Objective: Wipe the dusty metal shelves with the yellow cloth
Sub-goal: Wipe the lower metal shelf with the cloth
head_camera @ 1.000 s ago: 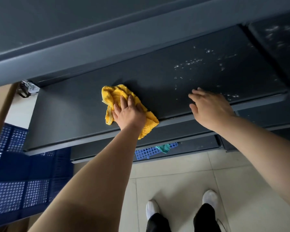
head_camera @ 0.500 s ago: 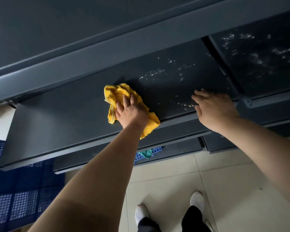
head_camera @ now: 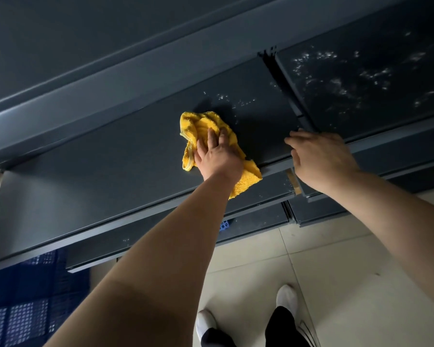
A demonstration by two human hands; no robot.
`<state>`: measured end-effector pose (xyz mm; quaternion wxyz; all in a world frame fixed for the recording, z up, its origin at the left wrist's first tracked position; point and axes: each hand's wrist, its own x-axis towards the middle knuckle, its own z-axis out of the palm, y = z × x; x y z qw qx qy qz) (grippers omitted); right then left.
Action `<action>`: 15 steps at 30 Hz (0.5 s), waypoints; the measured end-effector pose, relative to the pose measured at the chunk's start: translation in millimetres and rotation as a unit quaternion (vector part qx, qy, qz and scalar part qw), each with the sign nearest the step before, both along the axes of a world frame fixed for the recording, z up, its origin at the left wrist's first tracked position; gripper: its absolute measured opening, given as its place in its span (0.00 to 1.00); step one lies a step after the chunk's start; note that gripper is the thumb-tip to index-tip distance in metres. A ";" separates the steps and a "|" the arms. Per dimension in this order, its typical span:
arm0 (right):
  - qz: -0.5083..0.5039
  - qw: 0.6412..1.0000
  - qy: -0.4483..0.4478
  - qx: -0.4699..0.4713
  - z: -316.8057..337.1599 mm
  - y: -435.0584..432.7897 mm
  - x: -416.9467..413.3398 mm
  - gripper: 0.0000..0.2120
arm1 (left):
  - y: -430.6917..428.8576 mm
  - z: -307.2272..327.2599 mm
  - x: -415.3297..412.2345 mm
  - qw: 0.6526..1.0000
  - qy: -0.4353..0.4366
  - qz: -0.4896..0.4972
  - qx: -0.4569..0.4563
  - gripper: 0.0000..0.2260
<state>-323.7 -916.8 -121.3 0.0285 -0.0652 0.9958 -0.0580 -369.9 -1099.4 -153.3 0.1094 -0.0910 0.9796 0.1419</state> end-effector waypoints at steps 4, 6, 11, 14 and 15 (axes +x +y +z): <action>-0.018 1.000 0.001 -0.007 2.5 17.2 6.9 0.19 | 27.7 3.8 0.5 0.999 -0.004 -0.035 0.003 0.24; -0.023 1.000 0.000 -0.010 3.9 25.0 10.0 0.19 | 41.9 5.6 1.3 0.999 -0.007 -0.053 0.007 0.24; -0.044 0.999 0.012 -0.008 7.4 43.4 18.8 0.20 | 78.2 11.9 1.3 0.994 -0.016 -0.106 0.032 0.25; -0.057 0.998 0.016 -0.008 8.0 51.5 22.5 0.20 | 96.8 16.7 1.7 0.989 -0.016 -0.145 0.040 0.31; -0.059 0.998 0.017 -0.006 8.1 53.4 23.0 0.20 | 101.2 17.4 3.4 0.986 -0.011 -0.160 0.041 0.32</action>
